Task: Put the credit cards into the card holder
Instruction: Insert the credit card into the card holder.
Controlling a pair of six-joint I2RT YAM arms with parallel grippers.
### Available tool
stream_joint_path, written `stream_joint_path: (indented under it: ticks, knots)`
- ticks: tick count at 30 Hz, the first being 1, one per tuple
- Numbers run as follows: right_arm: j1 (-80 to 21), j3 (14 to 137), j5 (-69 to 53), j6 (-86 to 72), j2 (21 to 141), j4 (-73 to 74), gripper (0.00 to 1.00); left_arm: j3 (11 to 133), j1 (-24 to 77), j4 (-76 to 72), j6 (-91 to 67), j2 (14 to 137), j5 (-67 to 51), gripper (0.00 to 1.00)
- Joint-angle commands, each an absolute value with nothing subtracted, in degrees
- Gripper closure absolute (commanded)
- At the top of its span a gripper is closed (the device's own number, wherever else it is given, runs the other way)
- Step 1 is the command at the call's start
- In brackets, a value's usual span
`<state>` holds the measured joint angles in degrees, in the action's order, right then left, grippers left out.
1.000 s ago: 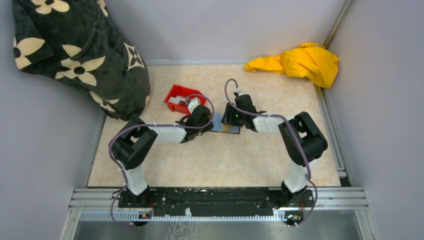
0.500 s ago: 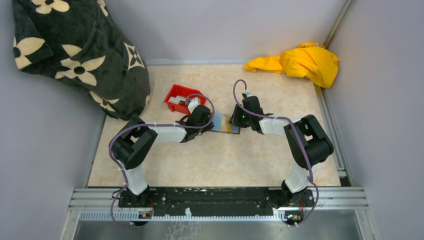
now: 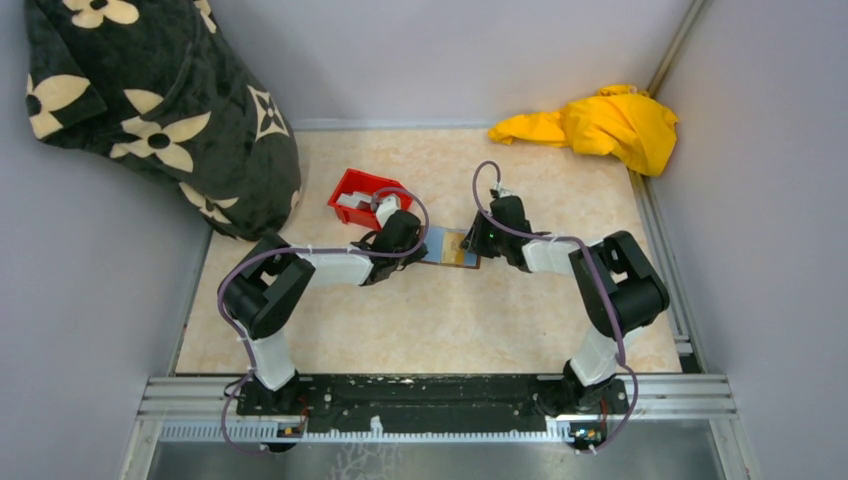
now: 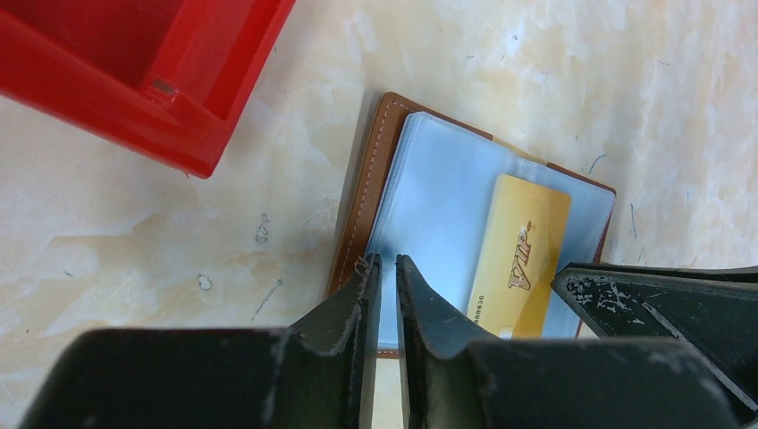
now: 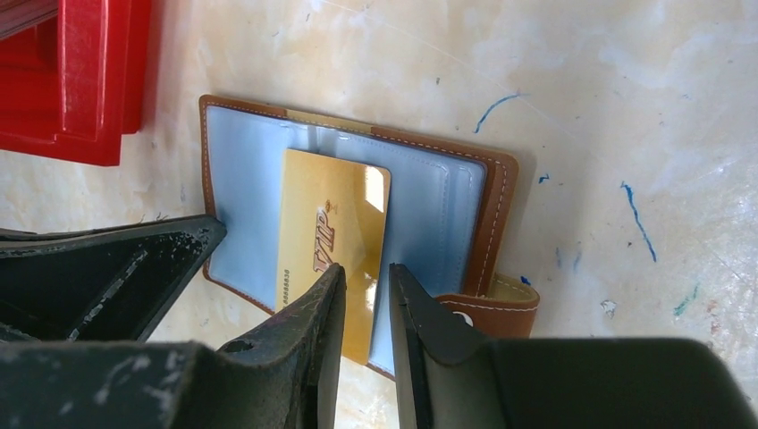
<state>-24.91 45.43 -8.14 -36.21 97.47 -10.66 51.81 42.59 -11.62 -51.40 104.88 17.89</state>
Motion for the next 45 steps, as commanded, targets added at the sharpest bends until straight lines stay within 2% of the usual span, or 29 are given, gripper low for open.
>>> stream_joint_path:
  ticks: [1,23,45]
  knots:
    - [-24.26,43.31,-8.92,-36.89,98.86,-9.61,0.74,47.53,42.29,3.28,-49.49,109.99,16.31,0.8]
    - [-24.35,41.58,-14.23,-39.52,99.83,-14.8,0.77,47.13,42.39,2.93,-49.67,110.11,15.88,0.8]
    - [-24.35,37.99,-13.94,-38.55,97.3,-14.04,0.75,47.2,42.32,3.05,-49.51,110.12,15.93,0.8]
